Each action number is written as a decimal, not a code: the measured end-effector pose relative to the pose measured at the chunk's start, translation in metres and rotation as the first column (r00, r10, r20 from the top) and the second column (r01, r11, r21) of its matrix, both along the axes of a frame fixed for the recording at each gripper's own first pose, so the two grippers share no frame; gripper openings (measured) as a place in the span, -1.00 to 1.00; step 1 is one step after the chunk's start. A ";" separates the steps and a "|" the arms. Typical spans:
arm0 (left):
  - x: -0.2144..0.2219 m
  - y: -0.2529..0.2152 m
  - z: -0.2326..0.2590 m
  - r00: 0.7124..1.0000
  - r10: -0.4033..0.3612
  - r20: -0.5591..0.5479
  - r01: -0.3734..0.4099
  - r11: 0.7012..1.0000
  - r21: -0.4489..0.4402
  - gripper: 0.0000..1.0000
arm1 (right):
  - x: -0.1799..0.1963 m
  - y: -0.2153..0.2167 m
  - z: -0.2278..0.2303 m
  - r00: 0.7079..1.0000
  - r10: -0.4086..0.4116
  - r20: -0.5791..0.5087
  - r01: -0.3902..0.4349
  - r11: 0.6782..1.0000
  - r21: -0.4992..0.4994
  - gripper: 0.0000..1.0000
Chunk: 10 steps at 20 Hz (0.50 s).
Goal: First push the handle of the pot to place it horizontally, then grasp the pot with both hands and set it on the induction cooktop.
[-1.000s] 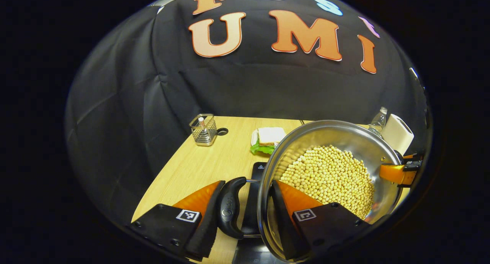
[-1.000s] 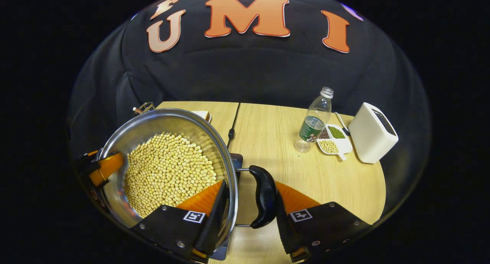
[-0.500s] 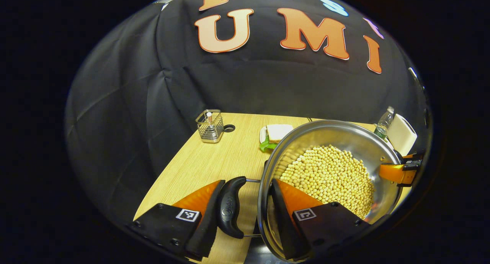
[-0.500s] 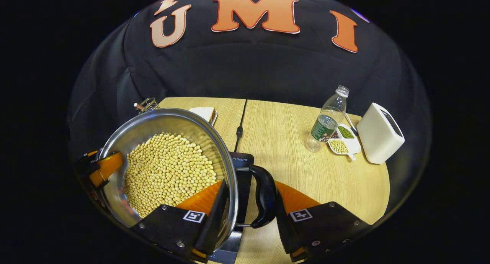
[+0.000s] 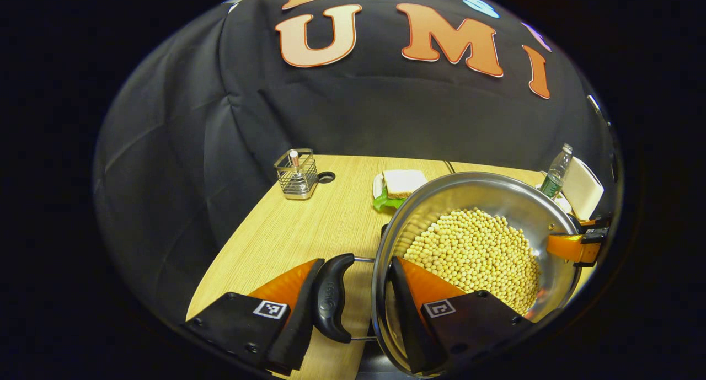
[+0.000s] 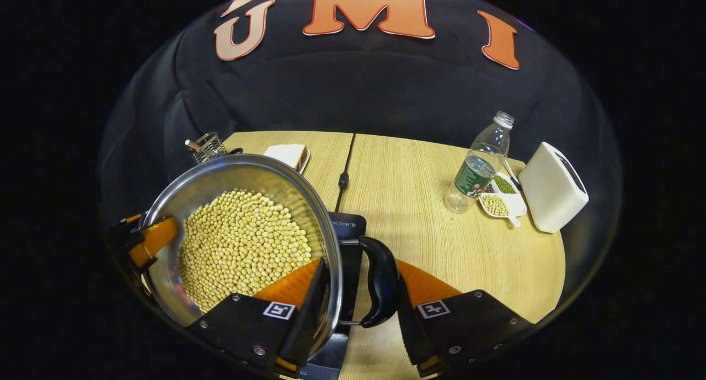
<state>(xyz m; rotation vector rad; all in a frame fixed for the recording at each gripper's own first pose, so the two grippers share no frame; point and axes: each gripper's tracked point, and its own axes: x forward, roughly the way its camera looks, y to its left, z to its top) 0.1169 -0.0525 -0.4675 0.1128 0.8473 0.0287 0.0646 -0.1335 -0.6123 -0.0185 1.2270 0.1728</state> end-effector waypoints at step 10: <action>-0.002 -0.002 -0.007 1.000 0.000 -0.003 0.000 1.000 -0.005 0.45 | -0.001 0.001 -0.001 1.000 -0.007 -0.006 0.007 1.000 0.000 0.31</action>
